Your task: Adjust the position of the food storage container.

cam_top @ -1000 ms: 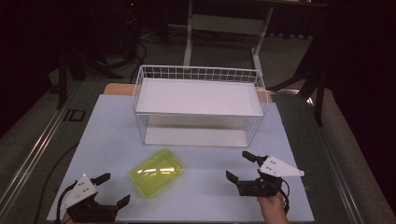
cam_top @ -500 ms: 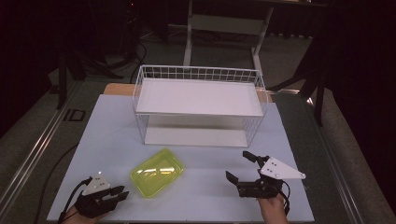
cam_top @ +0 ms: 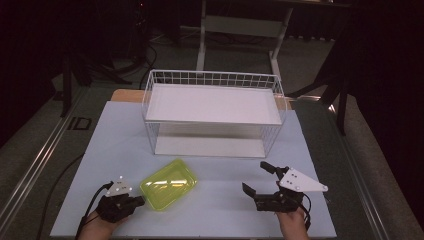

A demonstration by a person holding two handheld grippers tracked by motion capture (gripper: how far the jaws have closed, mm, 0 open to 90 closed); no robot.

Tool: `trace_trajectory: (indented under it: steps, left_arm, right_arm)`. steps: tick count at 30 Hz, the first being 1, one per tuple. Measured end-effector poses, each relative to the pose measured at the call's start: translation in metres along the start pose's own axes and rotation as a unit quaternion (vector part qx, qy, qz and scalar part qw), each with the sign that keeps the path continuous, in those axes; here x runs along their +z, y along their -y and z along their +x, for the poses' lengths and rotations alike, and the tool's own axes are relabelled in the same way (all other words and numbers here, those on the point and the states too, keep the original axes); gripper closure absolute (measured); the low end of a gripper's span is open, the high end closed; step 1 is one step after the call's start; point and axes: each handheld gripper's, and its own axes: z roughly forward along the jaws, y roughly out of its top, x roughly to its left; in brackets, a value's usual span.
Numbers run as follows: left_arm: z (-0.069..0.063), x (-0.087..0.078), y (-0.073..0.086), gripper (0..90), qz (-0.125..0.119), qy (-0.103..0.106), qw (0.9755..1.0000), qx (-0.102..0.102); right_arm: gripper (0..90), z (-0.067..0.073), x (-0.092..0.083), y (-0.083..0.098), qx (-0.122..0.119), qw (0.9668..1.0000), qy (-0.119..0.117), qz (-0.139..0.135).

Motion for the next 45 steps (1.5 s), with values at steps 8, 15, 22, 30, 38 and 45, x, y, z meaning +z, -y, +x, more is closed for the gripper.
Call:
trace_trajectory:
  steps: [8,15,22,30,38,45]
  left_arm:
    - [0.009,0.011,-0.015,90.0,0.001,-0.012,0.9999,-0.006]
    - [0.016,0.026,-0.029,90.0,-0.008,-0.002,0.9999,-0.006]
    - [0.021,0.042,-0.04,90.0,-0.011,-0.005,0.9999,-0.01]
    - [0.02,0.053,-0.054,90.0,-0.021,0.002,0.9997,-0.007]
    - [0.021,0.063,-0.066,90.0,-0.03,0.004,0.9995,-0.013]
    - [0.014,0.078,-0.075,90.0,-0.027,0.009,0.9996,-0.004]
  right_arm:
    - [11.6,-0.002,0.0,0.001,0.003,1.0,-0.003,-0.001]
    - [11.5,-0.001,0.0,0.001,0.002,1.0,-0.005,-0.004]
    - [11.6,-0.003,0.002,0.002,0.006,0.9999,-0.015,0.002]
    - [11.6,-0.002,0.003,0.003,0.005,0.9998,-0.017,0.003]
    - [11.6,-0.001,0.003,0.004,0.01,0.9998,-0.019,0.005]
    - [11.6,-0.004,0.004,0.004,0.016,0.9996,-0.021,0.006]
